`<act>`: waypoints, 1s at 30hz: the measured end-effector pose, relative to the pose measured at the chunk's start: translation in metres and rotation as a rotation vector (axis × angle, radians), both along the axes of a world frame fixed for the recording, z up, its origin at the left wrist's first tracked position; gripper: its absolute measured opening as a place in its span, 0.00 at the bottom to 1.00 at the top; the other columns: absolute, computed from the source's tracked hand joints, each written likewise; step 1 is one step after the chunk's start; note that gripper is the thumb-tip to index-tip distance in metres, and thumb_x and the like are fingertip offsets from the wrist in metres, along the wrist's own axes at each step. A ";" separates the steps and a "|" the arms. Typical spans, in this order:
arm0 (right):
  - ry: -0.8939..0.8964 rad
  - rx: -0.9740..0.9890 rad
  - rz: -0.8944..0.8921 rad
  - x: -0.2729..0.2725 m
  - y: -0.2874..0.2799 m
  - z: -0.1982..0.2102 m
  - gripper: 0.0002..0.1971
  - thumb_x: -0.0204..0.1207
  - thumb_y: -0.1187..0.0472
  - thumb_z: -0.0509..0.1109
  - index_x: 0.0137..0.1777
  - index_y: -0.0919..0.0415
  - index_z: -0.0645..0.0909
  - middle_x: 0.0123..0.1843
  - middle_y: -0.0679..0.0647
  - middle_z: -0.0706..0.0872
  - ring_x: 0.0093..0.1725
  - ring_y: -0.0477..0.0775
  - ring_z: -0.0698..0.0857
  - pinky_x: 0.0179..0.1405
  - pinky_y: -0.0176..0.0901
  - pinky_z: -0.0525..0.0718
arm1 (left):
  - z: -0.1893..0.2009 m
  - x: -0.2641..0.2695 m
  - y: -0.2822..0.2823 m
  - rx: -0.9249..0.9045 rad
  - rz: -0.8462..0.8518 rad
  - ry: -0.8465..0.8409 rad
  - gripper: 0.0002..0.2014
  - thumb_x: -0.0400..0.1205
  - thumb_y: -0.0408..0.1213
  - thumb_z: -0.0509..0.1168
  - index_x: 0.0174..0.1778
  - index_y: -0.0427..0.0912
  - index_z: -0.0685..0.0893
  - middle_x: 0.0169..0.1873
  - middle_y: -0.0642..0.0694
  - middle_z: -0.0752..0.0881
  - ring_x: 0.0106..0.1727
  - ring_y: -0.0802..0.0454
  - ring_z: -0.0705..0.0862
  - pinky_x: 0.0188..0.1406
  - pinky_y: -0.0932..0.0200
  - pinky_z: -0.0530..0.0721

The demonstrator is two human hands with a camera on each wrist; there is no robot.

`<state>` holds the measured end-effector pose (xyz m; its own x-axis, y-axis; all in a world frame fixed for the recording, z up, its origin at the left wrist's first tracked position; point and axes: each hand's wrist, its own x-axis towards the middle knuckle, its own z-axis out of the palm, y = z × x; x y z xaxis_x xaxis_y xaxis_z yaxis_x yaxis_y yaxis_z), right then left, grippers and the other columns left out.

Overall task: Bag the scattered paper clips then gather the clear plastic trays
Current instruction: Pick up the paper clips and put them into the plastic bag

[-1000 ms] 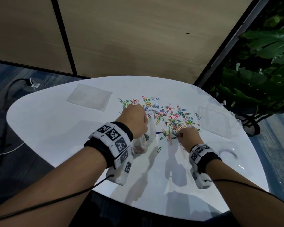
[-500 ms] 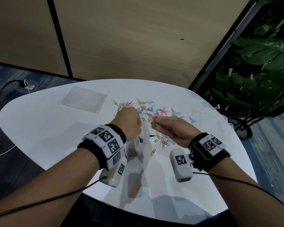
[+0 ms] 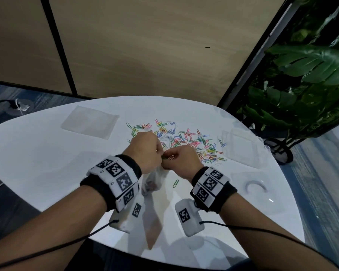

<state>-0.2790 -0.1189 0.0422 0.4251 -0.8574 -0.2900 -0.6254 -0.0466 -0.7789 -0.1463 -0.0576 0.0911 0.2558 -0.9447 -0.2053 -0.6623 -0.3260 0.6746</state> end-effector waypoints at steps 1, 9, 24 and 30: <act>0.024 -0.043 0.011 0.002 0.002 0.000 0.08 0.63 0.63 0.77 0.33 0.47 0.91 0.32 0.51 0.91 0.38 0.56 0.91 0.46 0.57 0.91 | 0.000 0.000 0.000 -0.005 0.000 0.000 0.10 0.79 0.27 0.67 0.41 0.39 0.94 0.37 0.44 0.91 0.39 0.47 0.91 0.47 0.51 0.92; 0.109 -0.190 0.093 0.007 0.008 0.005 0.08 0.71 0.67 0.73 0.47 0.59 0.92 0.34 0.50 0.87 0.34 0.47 0.84 0.33 0.25 0.77 | 0.001 0.003 0.001 0.001 0.005 0.006 0.12 0.75 0.24 0.66 0.40 0.41 0.94 0.38 0.46 0.90 0.43 0.43 0.91 0.49 0.51 0.91; 0.015 -0.098 0.323 0.003 0.002 0.017 0.18 0.74 0.73 0.64 0.34 0.51 0.88 0.35 0.52 0.89 0.37 0.50 0.87 0.41 0.41 0.86 | 0.003 0.007 0.001 0.001 0.011 -0.001 0.11 0.77 0.26 0.65 0.41 0.41 0.93 0.34 0.47 0.87 0.44 0.43 0.91 0.53 0.50 0.90; 0.191 0.119 -0.037 -0.064 -0.055 -0.002 0.16 0.70 0.73 0.77 0.56 0.61 0.83 0.56 0.64 0.87 0.44 0.59 0.90 0.44 0.58 0.92 | 0.003 0.012 0.003 -0.001 0.020 0.006 0.13 0.80 0.26 0.63 0.49 0.40 0.92 0.40 0.45 0.88 0.43 0.46 0.87 0.54 0.56 0.88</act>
